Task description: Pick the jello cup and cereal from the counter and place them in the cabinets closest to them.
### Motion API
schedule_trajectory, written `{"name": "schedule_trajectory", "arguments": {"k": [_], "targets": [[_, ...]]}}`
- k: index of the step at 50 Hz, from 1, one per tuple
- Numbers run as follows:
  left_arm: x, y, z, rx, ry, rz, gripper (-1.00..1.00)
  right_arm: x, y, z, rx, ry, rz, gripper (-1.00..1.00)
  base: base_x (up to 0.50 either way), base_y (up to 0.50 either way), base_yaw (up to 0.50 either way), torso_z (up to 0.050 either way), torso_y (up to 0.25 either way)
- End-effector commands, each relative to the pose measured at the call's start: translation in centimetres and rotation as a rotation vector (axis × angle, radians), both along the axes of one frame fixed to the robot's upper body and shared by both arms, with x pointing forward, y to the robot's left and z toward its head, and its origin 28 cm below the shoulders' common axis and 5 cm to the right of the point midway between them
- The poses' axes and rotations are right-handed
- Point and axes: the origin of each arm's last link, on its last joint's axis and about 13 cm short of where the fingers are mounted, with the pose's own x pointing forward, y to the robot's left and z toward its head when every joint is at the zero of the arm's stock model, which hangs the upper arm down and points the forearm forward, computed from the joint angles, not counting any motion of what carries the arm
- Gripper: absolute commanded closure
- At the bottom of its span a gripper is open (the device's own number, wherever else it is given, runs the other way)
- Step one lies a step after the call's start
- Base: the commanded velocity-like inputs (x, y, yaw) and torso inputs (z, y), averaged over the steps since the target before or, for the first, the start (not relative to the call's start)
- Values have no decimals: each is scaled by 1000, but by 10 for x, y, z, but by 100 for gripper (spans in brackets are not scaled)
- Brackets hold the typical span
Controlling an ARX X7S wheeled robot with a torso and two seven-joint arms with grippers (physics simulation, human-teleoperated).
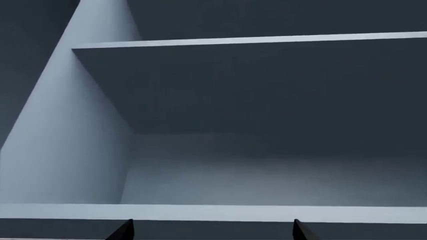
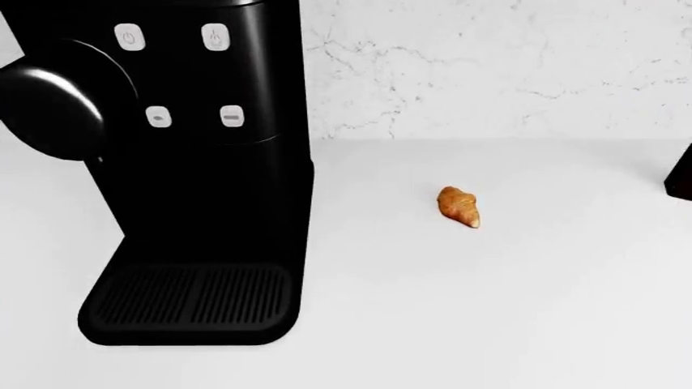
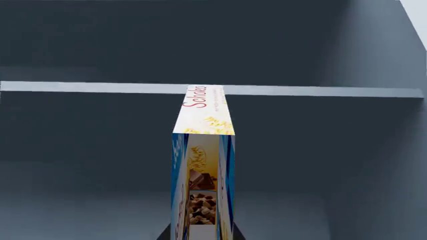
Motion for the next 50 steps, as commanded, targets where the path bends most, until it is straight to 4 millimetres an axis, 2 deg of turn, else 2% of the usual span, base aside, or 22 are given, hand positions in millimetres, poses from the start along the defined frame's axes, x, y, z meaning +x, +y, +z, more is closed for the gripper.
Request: {"name": "schedule_trajectory", "arguments": {"k": [1, 9, 28, 37, 43, 50], "targets": [[0, -1, 0, 0, 0, -3, -100, 35, 0, -2, 27, 108, -27, 100, 36, 0, -4, 0, 0], [0, 0, 0, -2, -1, -2, -100, 54, 0, -7, 28, 200, -37, 100, 36, 0, -4, 0, 0], [-1, 2, 0, -8, -2, 4, -100, 93, -1, -20, 42, 555, -59, 100, 37, 0, -5, -1, 0], [0, 2, 0, -5, -1, 6, -100, 123, -4, -37, 53, 705, -96, 100, 37, 0, -6, -3, 0], [0, 2, 0, -3, 1, 5, -100, 146, -6, -58, 23, 812, -119, 100, 37, 0, -5, -4, 0], [2, 2, -1, -4, 5, 3, -100, 154, -5, -65, 5, 840, -143, 100, 38, 0, 0, -3, 0]]}}
